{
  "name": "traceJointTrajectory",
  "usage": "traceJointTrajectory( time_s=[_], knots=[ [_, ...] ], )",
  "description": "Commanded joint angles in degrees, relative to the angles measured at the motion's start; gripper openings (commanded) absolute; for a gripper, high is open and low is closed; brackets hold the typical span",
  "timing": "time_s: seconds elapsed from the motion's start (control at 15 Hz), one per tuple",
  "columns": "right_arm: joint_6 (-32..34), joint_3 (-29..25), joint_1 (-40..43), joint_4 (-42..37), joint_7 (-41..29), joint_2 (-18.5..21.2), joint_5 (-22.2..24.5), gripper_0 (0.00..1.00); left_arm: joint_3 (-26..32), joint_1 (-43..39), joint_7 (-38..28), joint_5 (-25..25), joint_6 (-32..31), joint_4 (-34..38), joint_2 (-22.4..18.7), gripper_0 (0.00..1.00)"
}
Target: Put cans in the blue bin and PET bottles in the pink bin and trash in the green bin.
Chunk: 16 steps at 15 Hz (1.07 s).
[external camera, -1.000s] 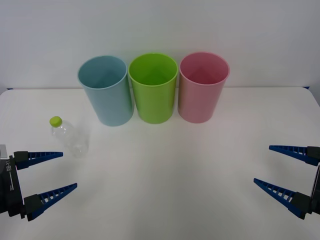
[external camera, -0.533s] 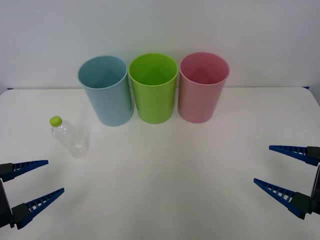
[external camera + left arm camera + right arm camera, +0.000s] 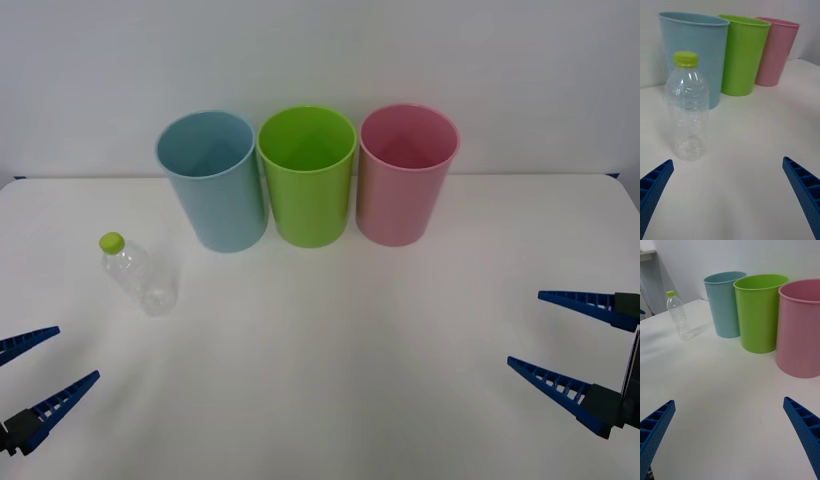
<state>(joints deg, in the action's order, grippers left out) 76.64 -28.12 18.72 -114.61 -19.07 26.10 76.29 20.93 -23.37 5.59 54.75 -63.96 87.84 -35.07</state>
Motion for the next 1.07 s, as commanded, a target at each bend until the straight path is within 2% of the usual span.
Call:
traceJointTrajectory(
  time_s=[0.07,0.4,1.07],
  knots=[
    [0.0,0.0,0.0,0.01,0.0,0.0,0.0,1.0,-0.18,1.75,1.45,-0.34,3.14,-3.29,0.79,1.0],
    [0.0,0.0,0.0,0.01,0.0,0.0,0.0,1.0,-3.26,2.72,1.89,-4.03,10.52,-3.02,0.96,1.0],
    [0.0,0.0,0.0,0.01,0.0,0.0,0.0,1.0,-4.31,6.67,8.65,-4.03,14.03,-3.11,4.04,1.0]
  ],
)
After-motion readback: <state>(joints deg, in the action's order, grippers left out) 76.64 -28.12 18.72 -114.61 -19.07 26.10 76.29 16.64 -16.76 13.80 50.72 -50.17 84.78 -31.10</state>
